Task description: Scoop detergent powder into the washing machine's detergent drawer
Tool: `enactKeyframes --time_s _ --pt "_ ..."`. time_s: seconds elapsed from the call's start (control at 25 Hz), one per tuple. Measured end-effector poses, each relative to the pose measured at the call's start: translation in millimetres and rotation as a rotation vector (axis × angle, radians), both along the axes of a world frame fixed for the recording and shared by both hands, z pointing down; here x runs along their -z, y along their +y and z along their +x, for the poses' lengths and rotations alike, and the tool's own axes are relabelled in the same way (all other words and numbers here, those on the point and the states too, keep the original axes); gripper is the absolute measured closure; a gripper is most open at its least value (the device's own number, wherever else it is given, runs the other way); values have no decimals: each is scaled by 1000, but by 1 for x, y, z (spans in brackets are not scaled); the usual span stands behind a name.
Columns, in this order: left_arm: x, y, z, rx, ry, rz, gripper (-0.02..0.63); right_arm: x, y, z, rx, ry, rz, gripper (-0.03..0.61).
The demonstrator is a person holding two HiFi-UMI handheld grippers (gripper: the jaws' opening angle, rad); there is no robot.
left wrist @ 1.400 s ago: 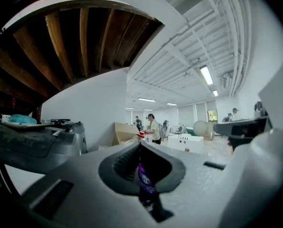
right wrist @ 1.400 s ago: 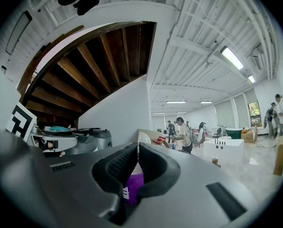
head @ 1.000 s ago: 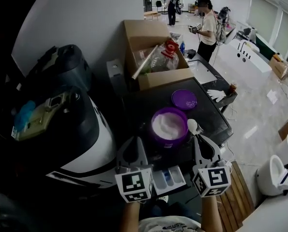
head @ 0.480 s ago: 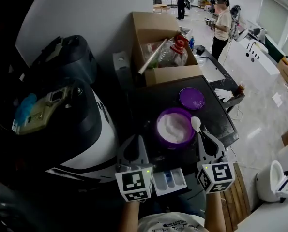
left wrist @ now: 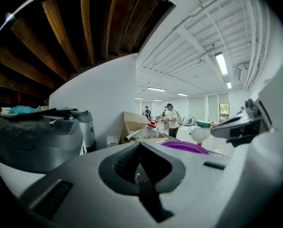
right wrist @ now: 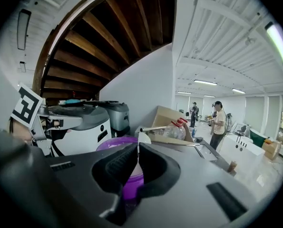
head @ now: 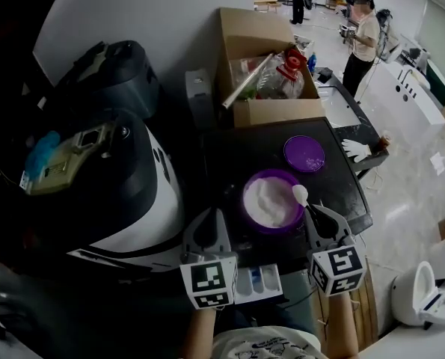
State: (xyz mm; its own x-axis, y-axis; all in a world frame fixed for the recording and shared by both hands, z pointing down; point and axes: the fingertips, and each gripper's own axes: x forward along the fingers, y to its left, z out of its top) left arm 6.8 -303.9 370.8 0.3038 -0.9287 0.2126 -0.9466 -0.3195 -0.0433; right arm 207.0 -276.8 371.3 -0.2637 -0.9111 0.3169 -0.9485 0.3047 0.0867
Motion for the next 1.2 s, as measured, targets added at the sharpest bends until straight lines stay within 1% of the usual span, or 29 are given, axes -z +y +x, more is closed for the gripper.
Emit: enactKeyframes --time_s 0.44,0.72,0.88,1.2 --pt "-9 -8 6 9 -35 -28 609 -21 -12 -7 204 127 -209 558" --pt "-13 -9 5 14 -40 -39 609 -31 -17 -12 295 223 -320 558" --pt "-15 -8 4 22 -40 -43 609 -36 -17 -11 328 252 -375 558" --pt "-19 -5 1 30 -41 -51 609 -44 -18 -13 354 284 -436 558"
